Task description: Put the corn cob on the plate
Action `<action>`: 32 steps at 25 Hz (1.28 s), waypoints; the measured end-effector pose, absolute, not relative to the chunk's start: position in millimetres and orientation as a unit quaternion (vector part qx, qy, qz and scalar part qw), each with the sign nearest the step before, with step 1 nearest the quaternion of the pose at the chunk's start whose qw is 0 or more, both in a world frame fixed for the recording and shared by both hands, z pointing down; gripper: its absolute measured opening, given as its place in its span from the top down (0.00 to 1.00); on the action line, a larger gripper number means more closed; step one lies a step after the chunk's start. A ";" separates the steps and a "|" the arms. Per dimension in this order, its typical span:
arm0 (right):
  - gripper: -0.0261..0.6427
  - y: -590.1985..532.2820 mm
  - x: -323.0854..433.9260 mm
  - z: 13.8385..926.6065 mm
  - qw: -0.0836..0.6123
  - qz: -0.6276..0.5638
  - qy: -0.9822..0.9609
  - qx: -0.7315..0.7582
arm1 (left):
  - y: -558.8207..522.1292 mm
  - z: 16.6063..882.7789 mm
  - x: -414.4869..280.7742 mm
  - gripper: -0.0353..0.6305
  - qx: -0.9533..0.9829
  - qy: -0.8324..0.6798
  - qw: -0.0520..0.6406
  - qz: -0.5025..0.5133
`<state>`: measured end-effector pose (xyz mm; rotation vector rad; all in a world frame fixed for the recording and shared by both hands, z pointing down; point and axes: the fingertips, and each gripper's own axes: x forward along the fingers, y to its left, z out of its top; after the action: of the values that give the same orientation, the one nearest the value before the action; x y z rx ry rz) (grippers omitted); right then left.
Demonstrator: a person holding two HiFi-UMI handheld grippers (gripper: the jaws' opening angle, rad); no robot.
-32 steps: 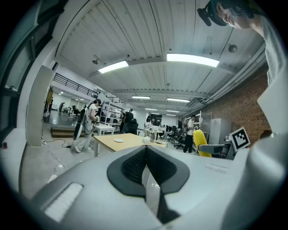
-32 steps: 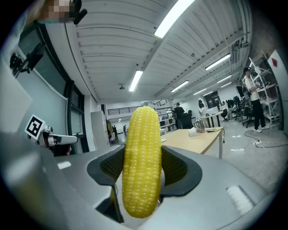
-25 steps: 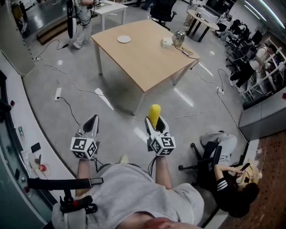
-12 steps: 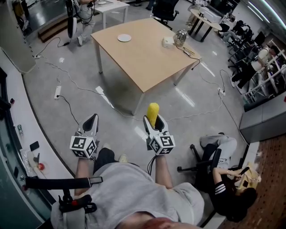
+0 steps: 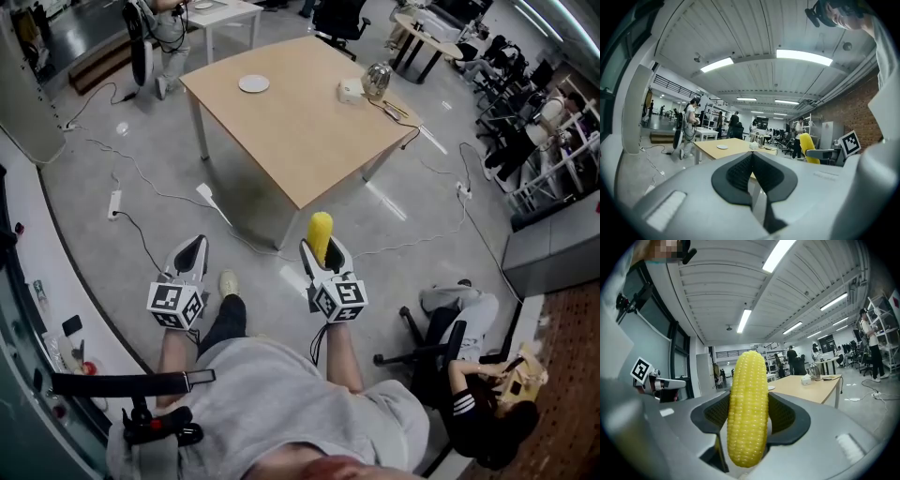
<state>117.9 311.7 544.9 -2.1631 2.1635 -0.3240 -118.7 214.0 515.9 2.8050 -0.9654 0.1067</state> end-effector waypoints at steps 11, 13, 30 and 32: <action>0.58 203.7 131.1 534.6 0.036 -0.118 0.696 -0.708 | 95.4 499.0 -92.4 0.92 0.947 -0.307 0.085 0.035; 0.58 184.2 132.4 533.2 0.036 -0.118 0.695 -0.709 | 75.7 497.4 -91.5 0.92 0.948 -0.306 0.084 0.035; 0.58 32.0 120.5 530.5 0.032 -0.113 0.702 -0.703 | -72.3 498.8 -108.6 0.92 0.944 -0.319 0.085 0.025; 0.58 19.9 118.9 528.4 0.030 -0.112 0.705 -0.700 | -82.8 496.9 -111.5 0.92 0.942 -0.323 0.084 0.020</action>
<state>118.9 19.9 528.4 -2.1576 2.1718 -0.3438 -111.5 -82.8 496.9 2.8121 -0.9643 0.0610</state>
